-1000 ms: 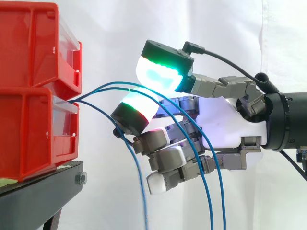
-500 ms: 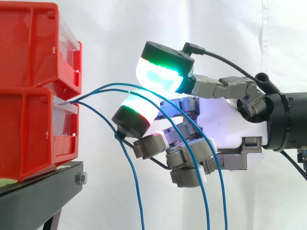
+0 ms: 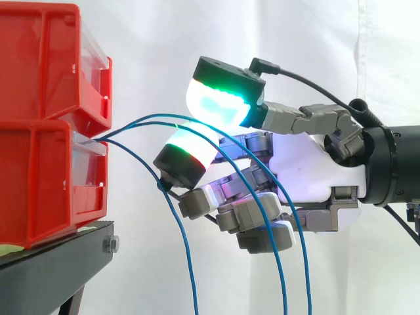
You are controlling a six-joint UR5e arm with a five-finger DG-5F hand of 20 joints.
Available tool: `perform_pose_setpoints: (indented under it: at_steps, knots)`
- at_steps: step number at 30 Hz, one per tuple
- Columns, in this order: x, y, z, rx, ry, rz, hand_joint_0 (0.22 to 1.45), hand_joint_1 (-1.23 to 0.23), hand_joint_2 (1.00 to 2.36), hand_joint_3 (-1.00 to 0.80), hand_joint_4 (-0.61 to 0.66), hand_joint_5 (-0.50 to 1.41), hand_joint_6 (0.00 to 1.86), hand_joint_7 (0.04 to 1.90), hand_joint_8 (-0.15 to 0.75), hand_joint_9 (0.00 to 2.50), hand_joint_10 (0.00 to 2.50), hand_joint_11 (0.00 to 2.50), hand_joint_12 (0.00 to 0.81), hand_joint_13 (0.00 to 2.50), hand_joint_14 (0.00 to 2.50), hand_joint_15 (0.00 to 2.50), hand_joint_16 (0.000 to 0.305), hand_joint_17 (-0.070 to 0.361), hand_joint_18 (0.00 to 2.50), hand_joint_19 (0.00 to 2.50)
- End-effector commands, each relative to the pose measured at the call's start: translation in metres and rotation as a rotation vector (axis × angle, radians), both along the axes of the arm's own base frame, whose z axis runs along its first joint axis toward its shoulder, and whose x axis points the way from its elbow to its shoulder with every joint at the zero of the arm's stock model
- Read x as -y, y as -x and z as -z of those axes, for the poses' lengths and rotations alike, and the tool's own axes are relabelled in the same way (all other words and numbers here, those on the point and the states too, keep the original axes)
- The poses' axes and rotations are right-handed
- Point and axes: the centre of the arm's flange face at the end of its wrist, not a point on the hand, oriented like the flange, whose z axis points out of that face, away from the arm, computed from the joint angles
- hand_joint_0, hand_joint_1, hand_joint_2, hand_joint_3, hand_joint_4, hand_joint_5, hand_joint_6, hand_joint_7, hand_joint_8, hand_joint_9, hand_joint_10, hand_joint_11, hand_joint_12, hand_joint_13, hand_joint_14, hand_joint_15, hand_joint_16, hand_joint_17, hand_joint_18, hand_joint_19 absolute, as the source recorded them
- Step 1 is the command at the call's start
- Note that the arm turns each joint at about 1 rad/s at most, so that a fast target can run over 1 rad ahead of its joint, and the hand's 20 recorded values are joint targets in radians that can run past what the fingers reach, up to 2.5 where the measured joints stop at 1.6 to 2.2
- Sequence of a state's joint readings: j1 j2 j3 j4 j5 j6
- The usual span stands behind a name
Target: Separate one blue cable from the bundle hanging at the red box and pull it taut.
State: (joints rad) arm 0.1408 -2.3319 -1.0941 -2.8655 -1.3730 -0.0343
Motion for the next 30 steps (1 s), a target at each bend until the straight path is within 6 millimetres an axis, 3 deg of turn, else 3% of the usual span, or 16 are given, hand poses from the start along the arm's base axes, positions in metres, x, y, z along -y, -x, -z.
perform_pose_setpoints:
  at_steps: [1,5,10,14,21,27,30]
  knots:
    - [0.000,0.000,0.000,-0.001,0.000,0.000,0.66,-0.68,1.02,-0.31,0.15,-0.22,0.87,1.24,0.365,0.68,0.01,1.35,0.309,1.19,0.01,1.44,0.037,0.083,1.15,1.13]
    - [0.000,0.000,0.001,0.001,0.001,-0.002,0.66,-0.68,1.02,-0.31,0.15,-0.22,0.87,1.25,0.365,0.71,0.01,1.32,0.283,1.19,0.02,1.23,0.036,0.081,1.16,1.05]
    - [-0.001,-0.001,0.000,0.004,0.000,-0.002,0.67,-0.68,1.02,-0.32,0.16,-0.22,0.87,1.25,0.373,0.75,0.02,1.09,0.294,1.24,0.02,0.58,0.027,0.061,0.94,0.54]
    - [0.000,0.000,-0.001,0.004,-0.001,-0.002,0.67,-0.67,1.02,-0.32,0.16,-0.22,0.87,1.25,0.372,0.77,0.02,1.04,0.310,1.18,0.01,0.26,0.022,0.049,0.81,0.33]
    - [-0.001,0.000,0.000,-0.002,-0.002,-0.005,0.65,-0.69,1.02,-0.22,0.15,-0.21,0.88,1.29,0.376,0.76,0.02,0.93,0.300,0.99,0.00,0.06,0.021,0.047,0.72,0.19]
    - [0.003,0.005,-0.007,-0.021,0.001,-0.006,0.65,-0.70,1.03,-0.19,0.15,-0.21,0.89,1.31,0.397,0.63,0.01,0.33,0.289,0.75,0.00,0.00,0.022,0.049,0.58,0.02]
    - [0.006,0.008,-0.010,-0.034,0.004,-0.003,0.65,-0.70,1.03,-0.19,0.15,-0.21,0.89,1.32,0.383,0.58,0.01,0.26,0.288,0.62,0.00,0.00,0.029,0.065,0.58,0.10]
